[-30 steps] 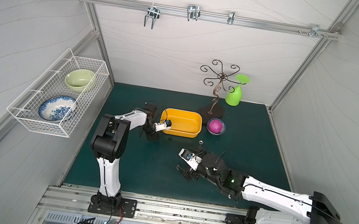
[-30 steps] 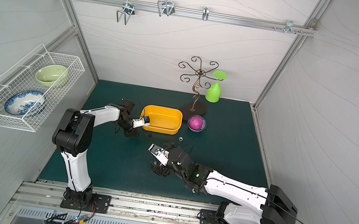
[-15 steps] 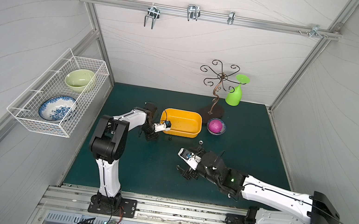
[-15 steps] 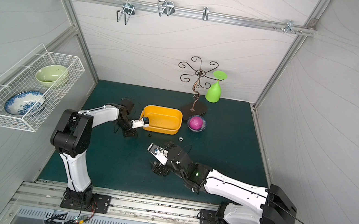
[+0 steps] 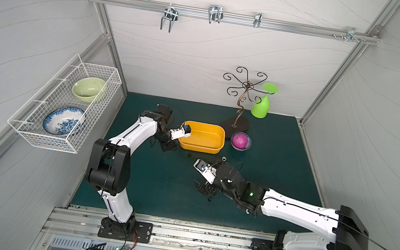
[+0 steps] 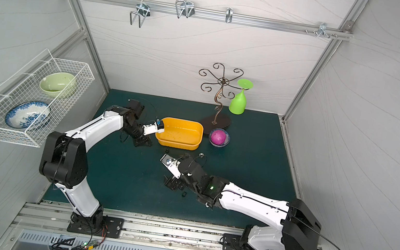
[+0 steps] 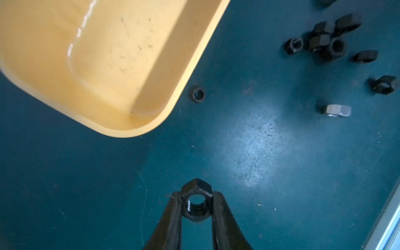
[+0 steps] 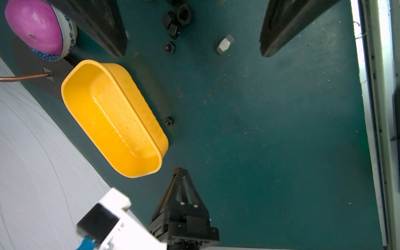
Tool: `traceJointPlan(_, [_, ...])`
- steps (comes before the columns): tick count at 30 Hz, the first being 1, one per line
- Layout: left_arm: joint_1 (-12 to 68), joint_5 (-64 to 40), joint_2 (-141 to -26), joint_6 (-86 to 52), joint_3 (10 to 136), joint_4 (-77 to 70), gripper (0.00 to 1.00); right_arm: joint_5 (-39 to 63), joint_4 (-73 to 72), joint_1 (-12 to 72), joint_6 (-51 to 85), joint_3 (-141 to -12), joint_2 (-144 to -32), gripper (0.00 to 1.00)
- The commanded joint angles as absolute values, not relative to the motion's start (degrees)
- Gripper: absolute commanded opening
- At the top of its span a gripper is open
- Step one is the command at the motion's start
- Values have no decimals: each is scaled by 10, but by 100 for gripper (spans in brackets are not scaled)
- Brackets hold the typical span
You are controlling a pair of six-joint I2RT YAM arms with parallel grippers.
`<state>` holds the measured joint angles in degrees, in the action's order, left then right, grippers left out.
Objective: Put the nuts on the desktop into the storage box
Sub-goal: Pick up the nut from the center of the board, then place the nut in the storage box.
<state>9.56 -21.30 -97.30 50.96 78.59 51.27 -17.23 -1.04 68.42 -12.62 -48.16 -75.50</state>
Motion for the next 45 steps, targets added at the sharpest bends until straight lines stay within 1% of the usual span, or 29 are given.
traceJointPlan(1, [99,-262,-934,492,826,562,20,-178,-36,694,-111,-507,-766,99])
traceJointPlan(5, [102,-284,-921,495,862,580,20,-204,-31,693,-99,-540,-785,99])
traceJointPlan(7, [105,-287,-923,500,876,575,20,-225,16,680,-40,-581,-803,99])
traceJointPlan(10, [114,-287,-940,509,904,582,20,-218,91,655,38,-636,-828,99])
traceJointPlan(13, [125,-279,-969,514,937,584,20,-211,112,644,87,-655,-835,99])
traceJointPlan(19, [140,-272,-1048,514,1008,580,21,-112,175,577,178,-678,-829,99])
traceJointPlan(25, [142,-257,-1142,507,1081,569,20,-57,211,524,186,-685,-833,99])
traceJointPlan(30, [143,-241,-1200,504,1107,548,19,-15,227,490,213,-702,-847,99])
traceJointPlan(33, [143,-223,-1222,505,1107,526,18,-17,229,488,221,-696,-837,99])
traceJointPlan(37, [144,-189,-1252,492,1107,500,19,-59,235,489,252,-668,-803,99])
traceJointPlan(45, [154,-152,-1276,457,1090,449,18,-75,231,489,275,-597,-733,99])
